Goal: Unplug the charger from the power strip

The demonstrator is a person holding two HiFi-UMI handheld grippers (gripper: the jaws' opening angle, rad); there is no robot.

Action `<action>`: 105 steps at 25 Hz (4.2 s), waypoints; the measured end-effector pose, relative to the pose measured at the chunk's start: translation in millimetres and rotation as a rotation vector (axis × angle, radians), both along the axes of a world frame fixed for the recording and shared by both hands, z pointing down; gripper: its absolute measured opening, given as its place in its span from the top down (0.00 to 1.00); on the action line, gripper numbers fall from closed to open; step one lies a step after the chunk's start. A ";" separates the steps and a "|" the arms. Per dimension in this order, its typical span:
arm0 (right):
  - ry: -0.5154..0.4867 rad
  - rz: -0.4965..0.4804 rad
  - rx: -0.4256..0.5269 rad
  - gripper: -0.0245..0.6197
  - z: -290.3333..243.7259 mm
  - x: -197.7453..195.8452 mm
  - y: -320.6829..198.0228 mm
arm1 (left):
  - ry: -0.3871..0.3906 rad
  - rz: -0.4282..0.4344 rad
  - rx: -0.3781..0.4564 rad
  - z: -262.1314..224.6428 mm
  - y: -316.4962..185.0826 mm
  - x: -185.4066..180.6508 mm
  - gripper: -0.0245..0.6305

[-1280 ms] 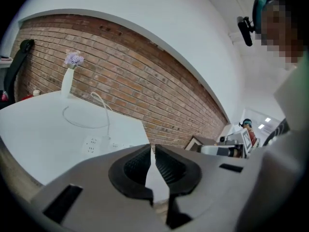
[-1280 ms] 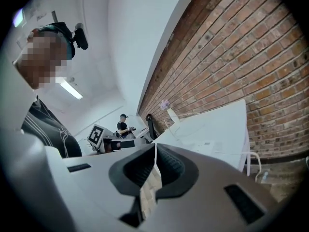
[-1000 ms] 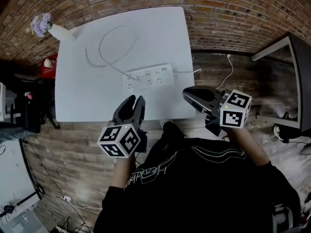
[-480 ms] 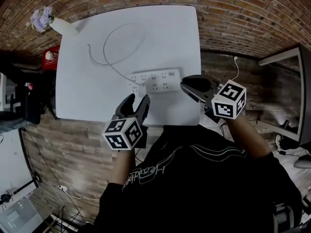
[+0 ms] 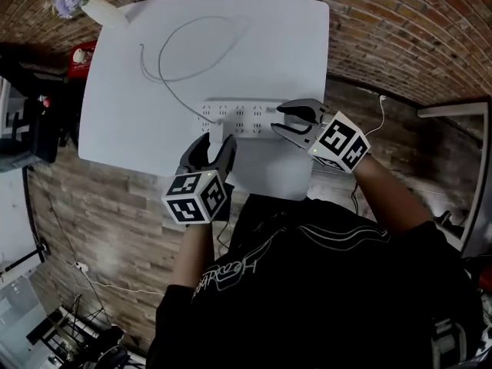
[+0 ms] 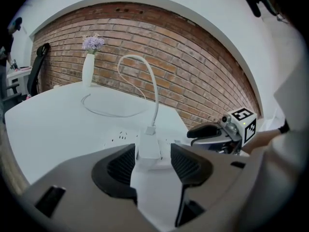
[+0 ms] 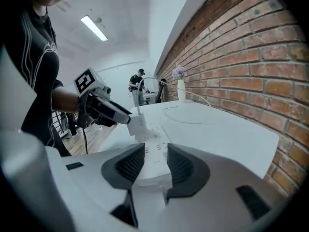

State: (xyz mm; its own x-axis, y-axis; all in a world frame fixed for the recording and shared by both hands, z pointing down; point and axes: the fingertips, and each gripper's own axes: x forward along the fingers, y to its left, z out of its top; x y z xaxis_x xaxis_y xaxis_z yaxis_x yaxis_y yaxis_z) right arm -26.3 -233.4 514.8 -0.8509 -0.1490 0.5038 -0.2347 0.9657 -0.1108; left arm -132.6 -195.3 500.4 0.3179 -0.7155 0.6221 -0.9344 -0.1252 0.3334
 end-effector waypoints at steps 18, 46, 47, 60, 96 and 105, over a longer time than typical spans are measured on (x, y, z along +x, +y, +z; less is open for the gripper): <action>0.030 -0.067 0.071 0.77 27.5 -17.8 5.6 | -0.169 -0.078 0.041 21.1 -11.5 -9.1 0.69; -0.022 -0.073 0.132 0.81 26.0 -18.6 9.4 | -0.321 -0.093 0.046 27.9 -15.3 -11.5 0.76; -0.022 -0.075 0.139 0.81 25.9 -18.8 9.8 | -0.343 -0.097 0.047 27.3 -15.0 -11.3 0.76; -0.022 -0.080 0.130 0.81 26.0 -18.3 9.7 | -0.165 -0.120 0.000 27.3 -15.5 -13.8 0.74; -0.025 -0.076 0.124 0.81 25.3 -19.4 8.8 | -0.295 -0.095 0.023 20.3 -13.7 -11.2 0.75; -0.025 -0.081 0.114 0.81 27.1 -18.2 9.7 | -0.148 -0.122 -0.012 21.6 -13.7 -13.7 0.75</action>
State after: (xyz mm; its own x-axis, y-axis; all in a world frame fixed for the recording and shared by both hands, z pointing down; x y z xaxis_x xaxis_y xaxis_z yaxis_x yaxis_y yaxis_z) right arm -44.5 -223.6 541.8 -0.8747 -0.1342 0.4657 -0.1539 0.9881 -0.0044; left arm -146.3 -209.0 522.1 0.1337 -0.7358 0.6639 -0.9813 -0.0046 0.1925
